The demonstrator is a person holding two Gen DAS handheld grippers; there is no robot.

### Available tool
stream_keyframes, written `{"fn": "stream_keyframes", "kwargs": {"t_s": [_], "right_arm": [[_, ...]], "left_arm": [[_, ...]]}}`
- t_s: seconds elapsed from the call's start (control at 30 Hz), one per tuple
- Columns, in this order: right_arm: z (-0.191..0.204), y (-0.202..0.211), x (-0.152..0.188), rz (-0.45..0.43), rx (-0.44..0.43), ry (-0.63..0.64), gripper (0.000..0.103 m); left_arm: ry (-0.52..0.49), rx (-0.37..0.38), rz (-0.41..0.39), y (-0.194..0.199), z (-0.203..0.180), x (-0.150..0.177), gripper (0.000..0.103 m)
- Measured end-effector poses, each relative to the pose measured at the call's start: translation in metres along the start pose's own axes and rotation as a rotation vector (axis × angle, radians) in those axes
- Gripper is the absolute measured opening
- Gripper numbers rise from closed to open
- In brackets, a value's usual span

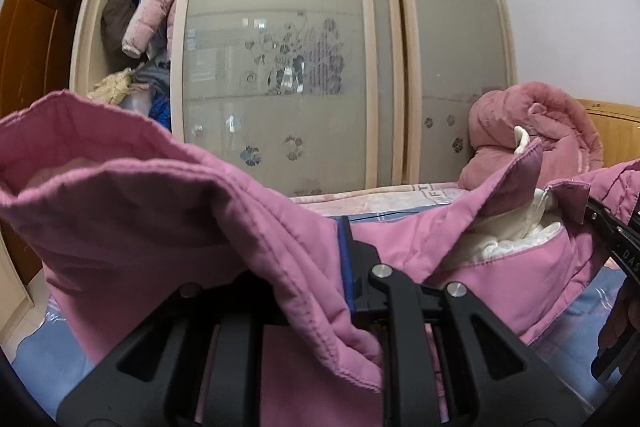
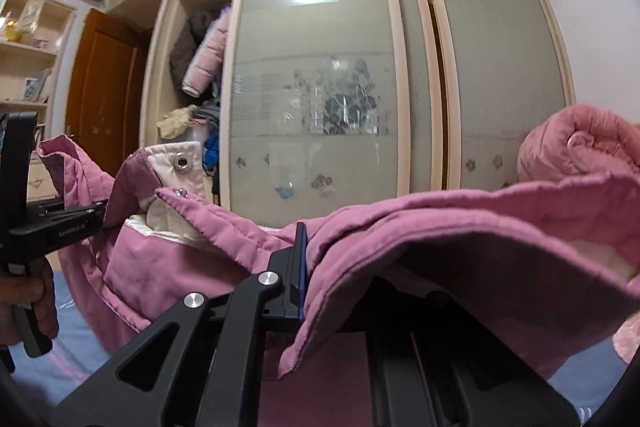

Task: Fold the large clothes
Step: 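Grasp the pink hem with the left tool while the right tool holds it, fold toward the hood, then lay the hem over the folded hood with both tools and release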

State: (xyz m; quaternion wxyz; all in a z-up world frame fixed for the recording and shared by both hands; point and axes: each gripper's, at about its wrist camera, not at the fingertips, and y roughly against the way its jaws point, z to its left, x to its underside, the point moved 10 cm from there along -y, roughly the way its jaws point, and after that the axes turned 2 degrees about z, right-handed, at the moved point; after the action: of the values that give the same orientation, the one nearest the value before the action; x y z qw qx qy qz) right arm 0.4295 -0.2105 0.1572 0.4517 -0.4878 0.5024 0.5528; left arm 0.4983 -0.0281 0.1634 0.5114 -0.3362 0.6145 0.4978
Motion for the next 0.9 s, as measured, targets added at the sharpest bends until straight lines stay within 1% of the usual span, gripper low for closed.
{"fn": "stream_keyframes", "kwargs": {"t_s": [0.13, 0.17, 0.2, 0.33, 0.37, 0.4, 0.43, 0.47, 0.53, 0.57, 0.6, 0.63, 0.67, 0.7, 0.73, 0.77, 0.8, 0.83, 0.9], "right_arm": [[-0.019, -0.058, 0.005, 0.081, 0.007, -0.04, 0.007], [-0.025, -0.078, 0.012, 0.119, 0.006, -0.06, 0.007], [-0.029, -0.089, 0.015, 0.14, 0.005, -0.071, 0.007], [-0.04, -0.139, 0.046, 0.243, -0.011, -0.141, 0.007], [-0.041, -0.146, 0.053, 0.263, -0.012, -0.15, 0.007], [-0.041, -0.153, 0.059, 0.285, -0.014, -0.153, 0.01], [-0.041, -0.157, 0.064, 0.305, -0.013, -0.151, 0.01], [-0.039, -0.16, 0.069, 0.316, -0.018, -0.155, 0.012], [-0.039, -0.161, 0.069, 0.321, -0.043, -0.179, 0.015], [-0.04, -0.161, 0.067, 0.32, -0.059, -0.198, 0.024], [-0.04, -0.16, 0.064, 0.316, -0.082, -0.228, 0.04], [-0.041, -0.157, 0.059, 0.305, -0.097, -0.262, 0.047], [-0.044, -0.153, 0.048, 0.275, -0.115, -0.307, 0.079], [-0.047, -0.15, 0.04, 0.244, -0.119, -0.328, 0.102], [-0.052, -0.143, 0.023, 0.183, -0.112, -0.357, 0.102], [-0.053, -0.142, 0.013, 0.168, -0.118, -0.377, 0.102], [-0.056, -0.143, 0.005, 0.165, -0.13, -0.396, 0.102], [-0.058, -0.141, -0.006, 0.16, -0.146, -0.427, 0.102], [-0.062, -0.135, -0.021, 0.134, -0.15, -0.44, 0.102]], "left_arm": [[-0.017, -0.031, 0.073, -0.06, 0.007, 0.005, 0.016], [-0.019, -0.034, 0.094, -0.076, 0.008, 0.01, 0.016], [-0.016, -0.034, 0.107, -0.086, 0.011, 0.014, 0.016], [0.006, -0.04, 0.211, -0.144, 0.024, 0.046, 0.016], [0.012, -0.039, 0.233, -0.154, 0.026, 0.055, 0.016], [0.018, -0.031, 0.253, -0.163, 0.027, 0.064, 0.017], [0.022, -0.026, 0.263, -0.169, 0.029, 0.068, 0.018], [0.035, -0.015, 0.274, -0.174, 0.031, 0.073, 0.022], [0.069, 0.021, 0.272, -0.176, 0.033, 0.073, 0.032], [0.089, 0.04, 0.259, -0.173, 0.034, 0.069, 0.038], [0.106, 0.055, 0.251, -0.172, 0.035, 0.065, 0.042], [0.144, 0.088, 0.245, -0.169, 0.038, 0.057, 0.046], [0.185, 0.126, 0.242, -0.167, 0.039, 0.049, 0.07], [0.203, 0.143, 0.229, -0.165, 0.04, 0.041, 0.101], [0.204, 0.148, 0.159, -0.155, 0.041, 0.021, 0.101], [0.179, 0.133, 0.105, -0.148, 0.043, 0.004, 0.101], [0.151, 0.12, 0.068, -0.143, 0.043, -0.012, 0.101], [0.132, 0.112, 0.042, -0.138, 0.044, -0.027, 0.101], [0.116, 0.076, 0.01, -0.128, 0.045, -0.045, 0.101]]}}
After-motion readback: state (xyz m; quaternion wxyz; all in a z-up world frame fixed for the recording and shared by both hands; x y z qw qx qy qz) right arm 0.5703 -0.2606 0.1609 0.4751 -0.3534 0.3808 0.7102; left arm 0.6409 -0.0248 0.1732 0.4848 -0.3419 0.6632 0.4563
